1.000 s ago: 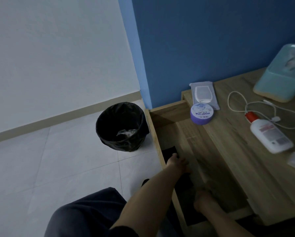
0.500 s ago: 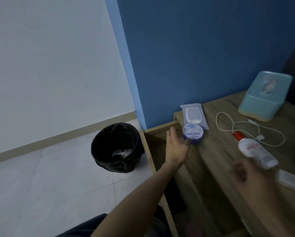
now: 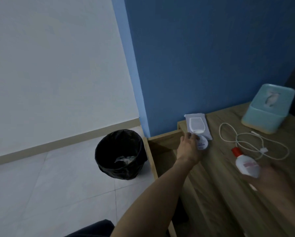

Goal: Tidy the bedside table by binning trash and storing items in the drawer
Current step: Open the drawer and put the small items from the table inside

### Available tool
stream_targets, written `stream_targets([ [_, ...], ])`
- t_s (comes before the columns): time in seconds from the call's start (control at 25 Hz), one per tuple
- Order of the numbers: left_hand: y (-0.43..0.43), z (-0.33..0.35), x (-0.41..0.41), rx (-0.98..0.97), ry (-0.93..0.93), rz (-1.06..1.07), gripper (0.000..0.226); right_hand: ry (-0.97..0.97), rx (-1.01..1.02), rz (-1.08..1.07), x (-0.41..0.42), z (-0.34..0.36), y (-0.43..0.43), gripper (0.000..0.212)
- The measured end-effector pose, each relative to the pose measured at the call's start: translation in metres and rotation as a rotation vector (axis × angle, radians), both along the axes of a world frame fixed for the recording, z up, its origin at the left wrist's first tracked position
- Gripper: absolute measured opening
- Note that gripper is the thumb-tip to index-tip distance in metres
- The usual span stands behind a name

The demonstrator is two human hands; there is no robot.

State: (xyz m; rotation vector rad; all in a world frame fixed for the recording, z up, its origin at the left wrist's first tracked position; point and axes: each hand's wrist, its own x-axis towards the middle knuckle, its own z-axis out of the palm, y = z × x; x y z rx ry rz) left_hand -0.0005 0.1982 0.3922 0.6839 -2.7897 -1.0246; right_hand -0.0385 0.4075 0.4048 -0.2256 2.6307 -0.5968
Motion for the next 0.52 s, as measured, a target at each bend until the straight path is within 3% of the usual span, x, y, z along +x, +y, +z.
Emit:
stream_targets([
  [0.12,-0.011,-0.004,0.014,0.035,0.004,0.010,0.062,-0.029,0.041,-0.002,0.013,-0.033,-0.014,0.071],
  [0.28,-0.035,-0.021,0.047,0.036,-0.046,0.140,0.069,0.047,0.017,0.094,0.068,-0.013,-0.046,0.095],
  [0.4,-0.054,-0.032,0.065,-0.002,-0.104,0.189,0.064,0.076,-0.013,0.214,0.094,-0.020,-0.066,0.092],
  [0.52,-0.056,-0.047,0.065,0.017,-0.216,0.201,0.061,-0.001,0.124,0.273,0.104,-0.044,-0.087,0.083],
])
